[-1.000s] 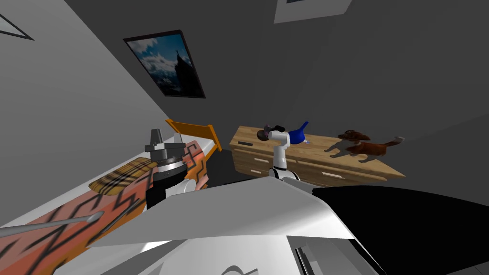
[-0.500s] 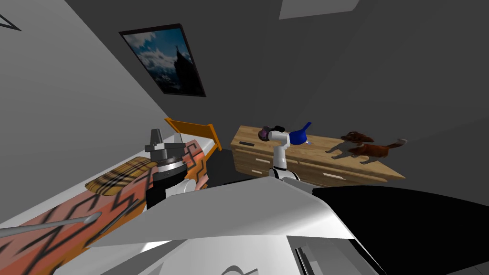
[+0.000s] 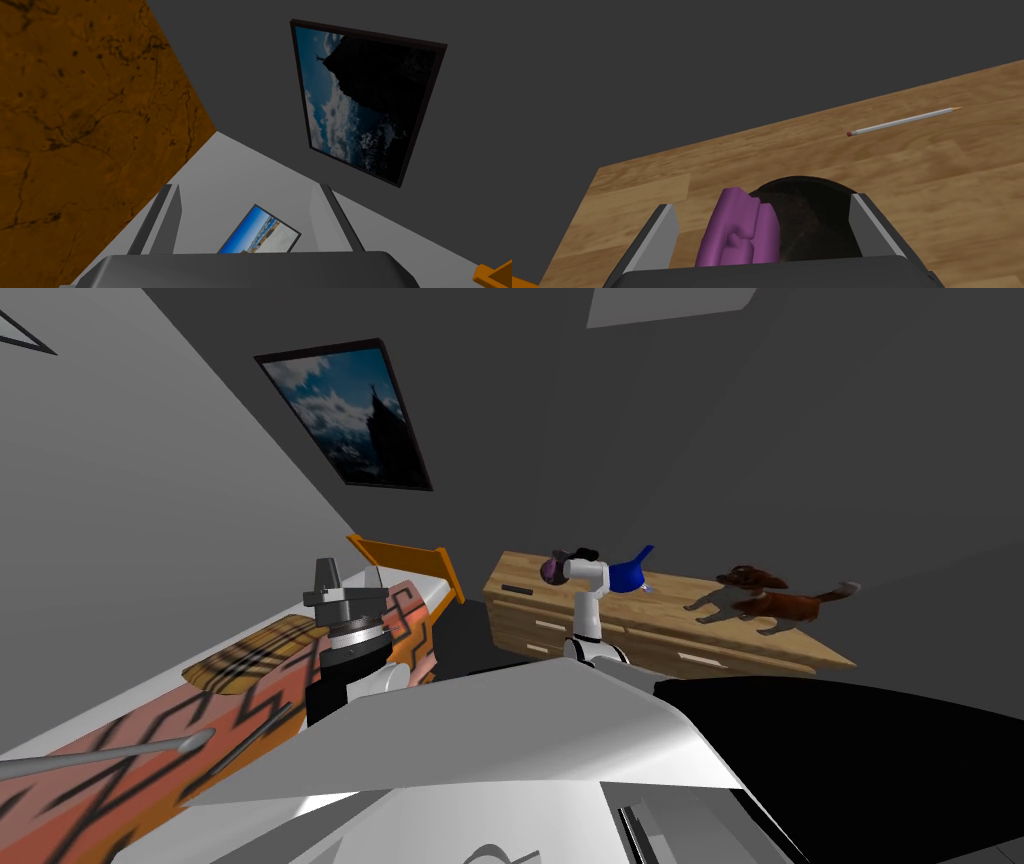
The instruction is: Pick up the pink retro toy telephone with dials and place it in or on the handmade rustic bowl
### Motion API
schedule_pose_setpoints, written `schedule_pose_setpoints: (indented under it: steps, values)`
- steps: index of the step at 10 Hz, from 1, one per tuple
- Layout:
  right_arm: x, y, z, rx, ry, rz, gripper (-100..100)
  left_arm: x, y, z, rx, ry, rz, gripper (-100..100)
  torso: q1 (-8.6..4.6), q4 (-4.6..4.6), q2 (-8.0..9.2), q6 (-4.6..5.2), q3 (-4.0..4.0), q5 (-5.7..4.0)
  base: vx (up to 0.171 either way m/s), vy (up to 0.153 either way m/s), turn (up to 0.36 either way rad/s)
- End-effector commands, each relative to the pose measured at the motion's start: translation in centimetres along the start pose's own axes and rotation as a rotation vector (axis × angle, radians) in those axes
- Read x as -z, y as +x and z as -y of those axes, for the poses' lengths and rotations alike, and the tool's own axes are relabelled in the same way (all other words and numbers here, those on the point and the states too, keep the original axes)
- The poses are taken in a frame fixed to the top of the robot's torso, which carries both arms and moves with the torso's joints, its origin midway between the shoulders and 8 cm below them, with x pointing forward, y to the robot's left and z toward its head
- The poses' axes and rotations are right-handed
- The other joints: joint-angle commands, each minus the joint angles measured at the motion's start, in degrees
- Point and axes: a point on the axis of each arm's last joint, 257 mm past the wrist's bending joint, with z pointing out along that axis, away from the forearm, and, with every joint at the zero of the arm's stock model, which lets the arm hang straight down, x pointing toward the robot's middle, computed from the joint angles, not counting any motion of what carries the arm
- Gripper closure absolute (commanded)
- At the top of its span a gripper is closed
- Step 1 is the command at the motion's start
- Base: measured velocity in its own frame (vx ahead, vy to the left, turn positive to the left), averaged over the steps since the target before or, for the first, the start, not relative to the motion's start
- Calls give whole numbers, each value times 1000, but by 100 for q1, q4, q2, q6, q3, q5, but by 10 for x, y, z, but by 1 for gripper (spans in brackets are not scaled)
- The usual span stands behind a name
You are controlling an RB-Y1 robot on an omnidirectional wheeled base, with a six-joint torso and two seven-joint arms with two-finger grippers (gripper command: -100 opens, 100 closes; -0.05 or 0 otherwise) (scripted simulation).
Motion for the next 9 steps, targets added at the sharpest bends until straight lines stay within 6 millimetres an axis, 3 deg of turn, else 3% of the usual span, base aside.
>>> schedule_pose_setpoints:
  steps: [1, 7, 8, 9]
  values:
    - [2, 6, 1, -2, -5, 4, -100, 0, 0, 0, 0, 0, 0, 0, 0, 0, 0, 0, 0, 0, 9, -17, 29]
    - [11, 22, 4, -6, -16, 9, -100, 0, 0, 0, 0, 0, 0, 0, 2, 0, 0, 0, 0, 0, 8, -13, 21]
    - [11, 22, 4, -7, -16, 11, 0, 0, 0, 0, 0, 0, 0, 0, 4, -1, 1, 1, 0, 0, 0, 0, 0]
    - [11, 22, 4, -7, -16, 11, 0, 0, 0, 0, 0, 0, 0, 0, 6, 0, 3, 1, 1, 1, 0, 0, 0]
